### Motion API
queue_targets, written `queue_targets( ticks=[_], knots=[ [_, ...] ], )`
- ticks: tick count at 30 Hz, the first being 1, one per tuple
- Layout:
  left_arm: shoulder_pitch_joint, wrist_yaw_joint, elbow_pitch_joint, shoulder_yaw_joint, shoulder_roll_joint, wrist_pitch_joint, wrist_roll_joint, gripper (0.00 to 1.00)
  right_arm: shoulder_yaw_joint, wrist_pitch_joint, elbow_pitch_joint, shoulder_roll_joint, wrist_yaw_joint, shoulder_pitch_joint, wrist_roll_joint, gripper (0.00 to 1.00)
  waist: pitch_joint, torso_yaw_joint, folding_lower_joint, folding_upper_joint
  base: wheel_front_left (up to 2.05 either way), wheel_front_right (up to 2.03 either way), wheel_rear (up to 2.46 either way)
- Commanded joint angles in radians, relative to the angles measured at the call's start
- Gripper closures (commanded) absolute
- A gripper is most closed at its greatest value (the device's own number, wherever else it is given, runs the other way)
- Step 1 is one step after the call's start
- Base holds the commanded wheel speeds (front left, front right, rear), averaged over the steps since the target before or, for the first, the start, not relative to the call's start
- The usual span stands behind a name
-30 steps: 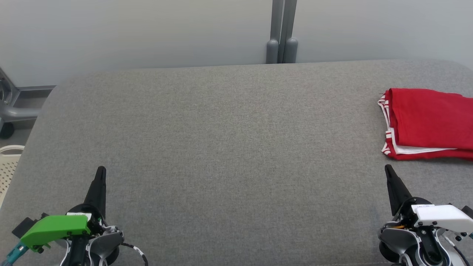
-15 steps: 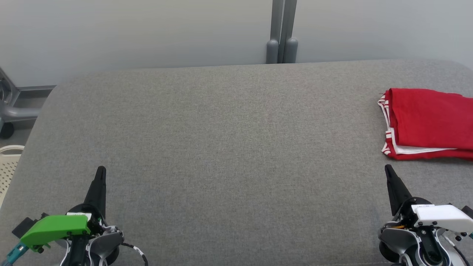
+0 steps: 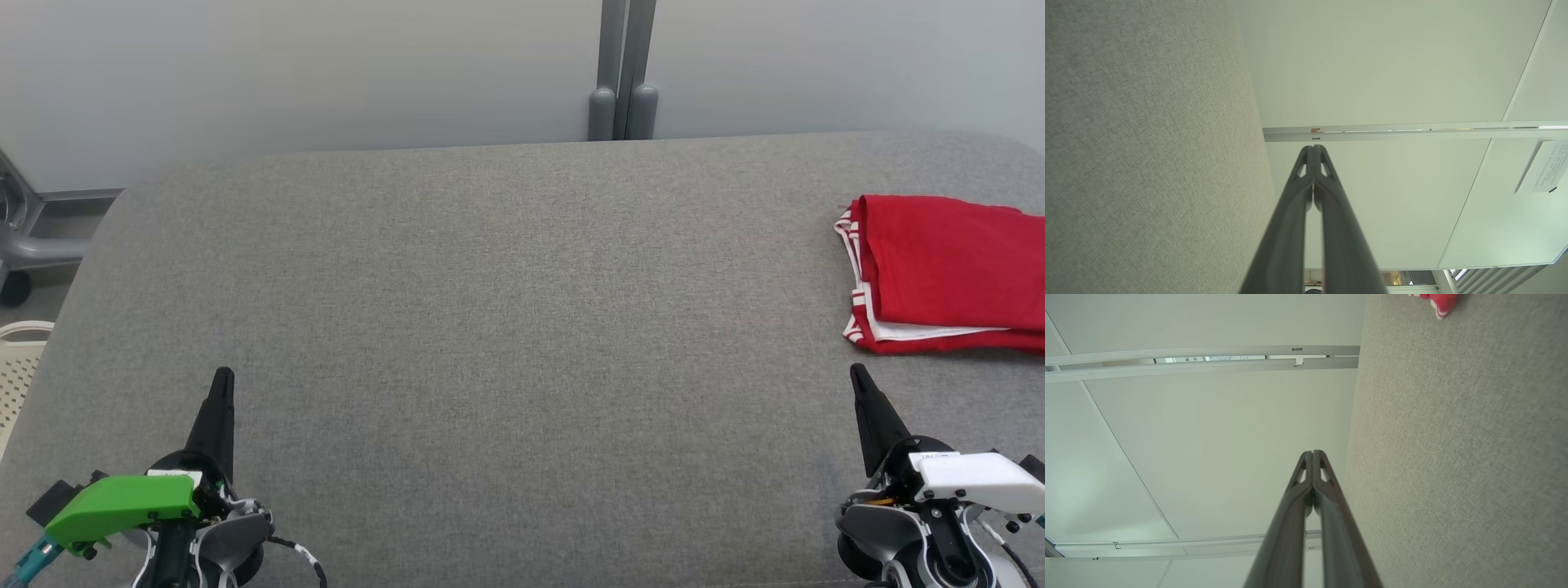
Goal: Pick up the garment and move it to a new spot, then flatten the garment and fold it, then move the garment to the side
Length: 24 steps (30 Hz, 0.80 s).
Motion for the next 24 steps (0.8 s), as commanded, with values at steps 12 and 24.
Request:
queue_targets(
  ticks=[12,24],
  knots=[
    [-0.016,-0.006,-0.003,0.002,0.007,0.003,0.001,1.0,-0.002,0.004,-0.005,-0.005,0.0,-0.009,0.003,1.0,0.0,0.0,0.0,0.0,0.0,0.0,0.0],
    [-0.016,-0.006,-0.003,0.002,0.007,0.003,0.001,1.0,-0.002,0.004,-0.005,-0.005,0.0,-0.009,0.003,1.0,0.0,0.0,0.0,0.0,0.0,0.0,0.0]
  ],
)
